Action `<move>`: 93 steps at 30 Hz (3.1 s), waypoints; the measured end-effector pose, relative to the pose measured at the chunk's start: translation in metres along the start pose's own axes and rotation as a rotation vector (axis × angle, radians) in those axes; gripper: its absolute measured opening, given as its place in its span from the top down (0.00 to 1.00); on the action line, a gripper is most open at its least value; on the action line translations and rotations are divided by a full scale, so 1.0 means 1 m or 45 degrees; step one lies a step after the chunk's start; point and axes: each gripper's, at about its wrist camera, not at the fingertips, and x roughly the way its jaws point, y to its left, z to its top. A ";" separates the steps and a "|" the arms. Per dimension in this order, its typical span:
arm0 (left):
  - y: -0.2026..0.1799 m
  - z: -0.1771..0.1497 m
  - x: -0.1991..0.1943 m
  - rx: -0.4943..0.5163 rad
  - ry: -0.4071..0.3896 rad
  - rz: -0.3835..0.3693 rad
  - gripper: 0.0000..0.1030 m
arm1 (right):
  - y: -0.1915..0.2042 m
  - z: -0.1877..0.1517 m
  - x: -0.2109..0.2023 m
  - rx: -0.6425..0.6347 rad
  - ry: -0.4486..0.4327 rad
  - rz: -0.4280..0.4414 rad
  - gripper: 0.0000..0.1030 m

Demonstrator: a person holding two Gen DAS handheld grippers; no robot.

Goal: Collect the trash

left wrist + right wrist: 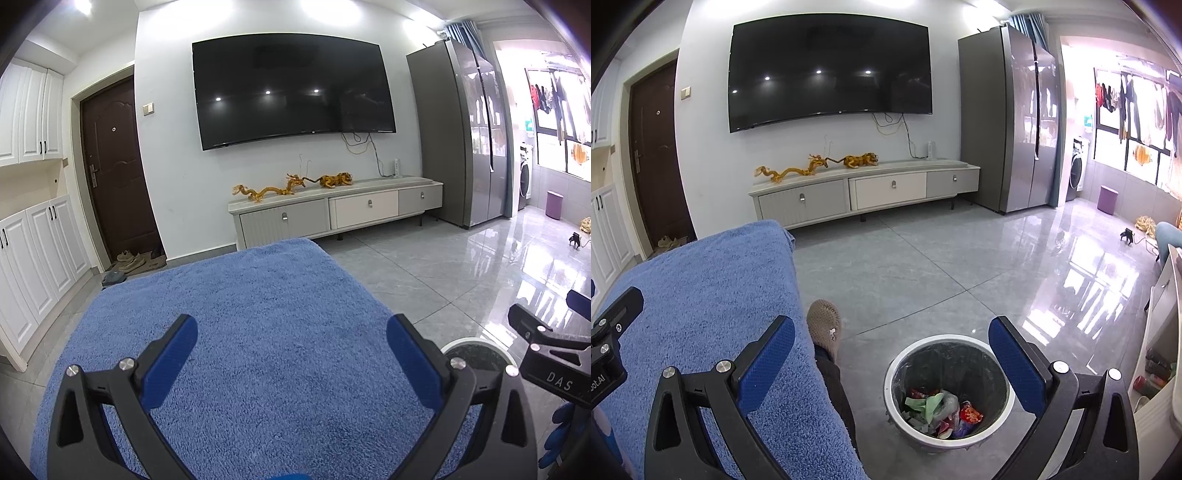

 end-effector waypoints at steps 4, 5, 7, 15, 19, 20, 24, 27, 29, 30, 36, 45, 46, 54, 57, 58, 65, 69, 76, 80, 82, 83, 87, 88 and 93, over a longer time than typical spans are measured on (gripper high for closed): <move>0.001 0.001 0.001 -0.007 0.001 -0.001 0.00 | 0.000 0.001 0.000 -0.002 -0.002 -0.001 0.00; 0.001 0.001 0.000 -0.009 0.000 0.000 0.00 | 0.000 0.001 -0.001 -0.003 -0.003 -0.001 0.00; 0.002 0.001 -0.001 -0.013 -0.005 0.001 0.00 | 0.001 0.001 -0.002 -0.005 -0.009 -0.002 0.00; 0.008 0.004 -0.008 -0.044 -0.060 0.020 0.00 | 0.005 0.005 -0.013 -0.016 -0.083 0.035 0.00; 0.010 0.004 -0.007 -0.057 -0.063 0.025 0.00 | 0.006 0.005 -0.014 -0.023 -0.093 0.042 0.00; 0.010 0.004 -0.007 -0.058 -0.063 0.026 0.00 | 0.007 0.005 -0.014 -0.024 -0.093 0.042 0.00; 0.010 0.003 -0.007 -0.057 -0.064 0.028 0.00 | 0.005 0.004 -0.014 -0.019 -0.093 0.037 0.00; 0.009 0.003 -0.007 -0.057 -0.063 0.028 0.00 | 0.003 0.003 -0.014 -0.015 -0.091 0.035 0.00; 0.009 0.003 -0.007 -0.057 -0.063 0.028 0.00 | 0.003 0.003 -0.013 -0.013 -0.088 0.036 0.00; 0.009 0.003 -0.006 -0.056 -0.063 0.028 0.00 | 0.003 0.003 -0.013 -0.013 -0.087 0.038 0.00; 0.008 0.001 -0.006 -0.053 -0.059 0.026 0.00 | 0.002 0.005 -0.012 -0.018 -0.084 0.038 0.00; 0.008 0.000 -0.004 -0.052 -0.050 0.030 0.00 | 0.003 0.005 -0.010 -0.021 -0.077 0.040 0.00; 0.008 0.000 -0.003 -0.052 -0.050 0.031 0.00 | 0.003 0.005 -0.010 -0.020 -0.076 0.041 0.00; 0.010 0.000 -0.001 -0.062 -0.040 0.034 0.00 | 0.001 0.005 -0.009 -0.017 -0.072 0.042 0.00; 0.010 0.000 -0.001 -0.062 -0.039 0.036 0.00 | 0.000 0.006 -0.009 -0.017 -0.074 0.039 0.00; 0.010 0.000 -0.001 -0.061 -0.039 0.036 0.00 | 0.001 0.006 -0.010 -0.016 -0.075 0.039 0.00; 0.009 -0.001 -0.001 -0.056 -0.028 0.034 0.00 | 0.002 0.006 -0.011 -0.023 -0.077 0.036 0.00; 0.009 -0.001 -0.001 -0.051 -0.026 0.035 0.00 | 0.000 0.005 -0.011 -0.024 -0.080 0.033 0.00; 0.009 -0.002 0.001 -0.052 -0.022 0.041 0.00 | -0.001 0.004 -0.011 -0.028 -0.077 0.027 0.00; 0.008 -0.002 0.000 -0.051 -0.026 0.040 0.00 | 0.000 0.004 -0.012 -0.037 -0.081 0.025 0.00; 0.008 -0.003 -0.001 -0.049 -0.029 0.040 0.00 | 0.000 0.005 -0.012 -0.041 -0.085 0.024 0.00; 0.008 -0.003 -0.001 -0.049 -0.029 0.039 0.00 | 0.000 0.005 -0.012 -0.042 -0.087 0.023 0.00; 0.008 -0.003 -0.001 -0.049 -0.028 0.035 0.00 | -0.002 0.005 -0.014 -0.038 -0.096 0.020 0.00; 0.008 -0.003 -0.002 -0.050 -0.029 0.036 0.00 | -0.002 0.005 -0.014 -0.037 -0.097 0.020 0.00; 0.008 -0.003 -0.002 -0.049 -0.028 0.035 0.00 | -0.002 0.006 -0.013 -0.033 -0.095 0.017 0.00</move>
